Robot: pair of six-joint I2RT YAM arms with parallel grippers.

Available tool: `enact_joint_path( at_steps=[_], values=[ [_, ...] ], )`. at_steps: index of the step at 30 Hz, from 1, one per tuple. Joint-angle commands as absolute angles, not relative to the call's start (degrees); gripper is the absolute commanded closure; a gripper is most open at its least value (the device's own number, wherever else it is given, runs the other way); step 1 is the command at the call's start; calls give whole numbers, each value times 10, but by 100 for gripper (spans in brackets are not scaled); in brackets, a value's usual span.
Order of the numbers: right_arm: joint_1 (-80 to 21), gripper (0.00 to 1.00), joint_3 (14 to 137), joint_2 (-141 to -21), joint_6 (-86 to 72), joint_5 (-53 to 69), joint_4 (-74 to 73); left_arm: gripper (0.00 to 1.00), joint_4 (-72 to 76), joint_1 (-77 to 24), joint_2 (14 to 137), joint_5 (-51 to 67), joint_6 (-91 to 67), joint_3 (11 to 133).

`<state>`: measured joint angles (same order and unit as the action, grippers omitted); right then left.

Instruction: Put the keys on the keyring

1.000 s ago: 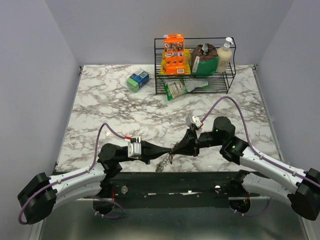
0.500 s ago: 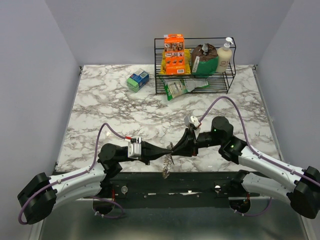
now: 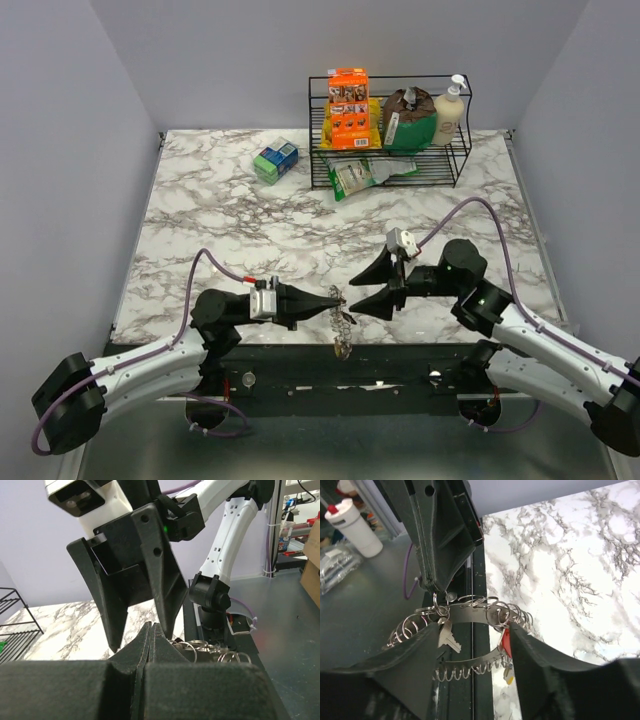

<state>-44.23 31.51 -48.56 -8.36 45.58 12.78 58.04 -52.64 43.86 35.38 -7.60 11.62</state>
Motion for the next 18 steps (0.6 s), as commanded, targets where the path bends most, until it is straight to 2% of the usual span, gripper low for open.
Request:
enact_joint_path(
  at_steps=[1, 5, 8, 11, 18],
  values=[
    [-441, 29, 294, -452, -78, 401, 113, 100, 588, -530, 424, 335, -57, 138],
    [-441, 12, 289, -434, -76, 383, 113, 100, 584, -530, 423, 333, -56, 139],
    [-441, 4, 286, -424, -74, 368, 112, 100, 581, -530, 422, 332, -55, 139],
    [-441, 0, 283, -416, -73, 359, 111, 100, 574, -530, 421, 330, -51, 139],
    [-441, 0, 285, -414, -73, 351, 109, 100, 563, -530, 421, 326, -43, 141]
  ],
)
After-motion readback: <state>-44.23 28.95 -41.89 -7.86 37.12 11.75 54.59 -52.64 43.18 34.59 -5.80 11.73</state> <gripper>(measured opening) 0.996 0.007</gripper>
